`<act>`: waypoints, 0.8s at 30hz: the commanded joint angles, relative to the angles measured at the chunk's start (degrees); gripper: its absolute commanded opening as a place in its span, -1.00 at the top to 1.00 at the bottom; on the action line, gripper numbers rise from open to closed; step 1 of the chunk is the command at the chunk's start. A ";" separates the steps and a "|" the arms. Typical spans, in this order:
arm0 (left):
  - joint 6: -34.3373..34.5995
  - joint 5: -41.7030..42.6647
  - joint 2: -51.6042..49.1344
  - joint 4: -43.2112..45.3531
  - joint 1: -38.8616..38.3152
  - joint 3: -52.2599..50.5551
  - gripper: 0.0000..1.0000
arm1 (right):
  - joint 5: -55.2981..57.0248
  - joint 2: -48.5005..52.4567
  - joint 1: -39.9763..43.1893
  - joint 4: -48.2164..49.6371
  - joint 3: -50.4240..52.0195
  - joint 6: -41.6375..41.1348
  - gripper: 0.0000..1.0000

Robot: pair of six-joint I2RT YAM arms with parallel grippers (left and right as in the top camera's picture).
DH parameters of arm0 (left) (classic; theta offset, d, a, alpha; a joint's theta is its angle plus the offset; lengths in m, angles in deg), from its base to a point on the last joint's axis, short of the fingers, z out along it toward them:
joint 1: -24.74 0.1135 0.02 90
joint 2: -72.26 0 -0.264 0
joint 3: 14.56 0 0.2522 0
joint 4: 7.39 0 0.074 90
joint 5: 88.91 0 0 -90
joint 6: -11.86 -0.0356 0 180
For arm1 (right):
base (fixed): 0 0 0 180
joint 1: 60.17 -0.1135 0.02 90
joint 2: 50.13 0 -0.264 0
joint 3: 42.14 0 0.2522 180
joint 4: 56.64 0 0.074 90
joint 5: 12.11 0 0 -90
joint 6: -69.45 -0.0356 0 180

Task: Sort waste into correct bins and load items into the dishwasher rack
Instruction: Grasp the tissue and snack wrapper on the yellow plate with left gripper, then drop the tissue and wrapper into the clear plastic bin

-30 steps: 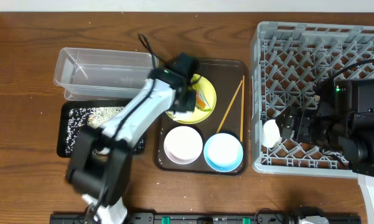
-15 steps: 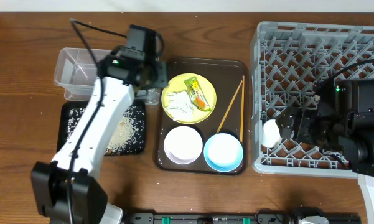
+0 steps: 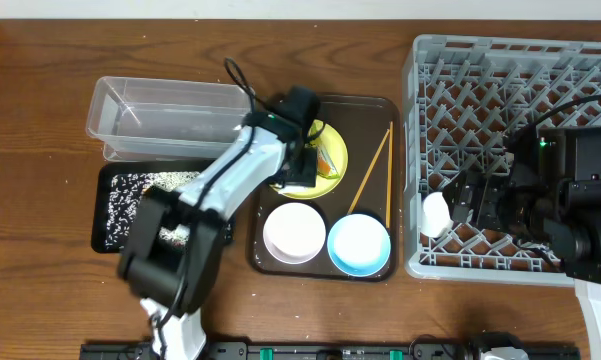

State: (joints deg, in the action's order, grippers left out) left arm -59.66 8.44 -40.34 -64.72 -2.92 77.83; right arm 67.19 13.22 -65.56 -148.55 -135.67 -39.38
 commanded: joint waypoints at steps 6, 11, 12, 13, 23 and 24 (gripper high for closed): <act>0.90 -0.33 -3.39 0.04 -0.04 0.26 0.57 | 0.17 0.04 -0.48 0.59 -0.42 0.22 -0.83; 0.87 -0.37 0.48 -2.67 0.44 3.78 0.88 | 0.17 0.04 -0.48 0.57 -0.39 0.22 -0.83; 0.87 -0.37 1.90 -3.10 0.63 4.50 0.88 | 0.17 0.04 -0.48 0.57 -0.42 0.22 -0.83; 0.87 -0.37 3.52 -3.34 0.96 5.11 0.88 | 0.17 0.04 -0.48 0.59 -0.42 0.22 -0.83; 0.20 -9.97 16.02 -0.42 15.13 5.57 0.87 | 0.17 0.04 -0.48 0.79 -0.42 0.22 -0.83; -0.04 -9.70 15.37 0.61 16.70 5.57 0.78 | 0.17 0.04 -0.48 0.87 -0.42 0.22 -0.83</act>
State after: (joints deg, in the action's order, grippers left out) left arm -58.85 2.19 -22.68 -64.96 9.54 83.64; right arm 67.19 13.24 -65.56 -147.96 -135.67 -39.41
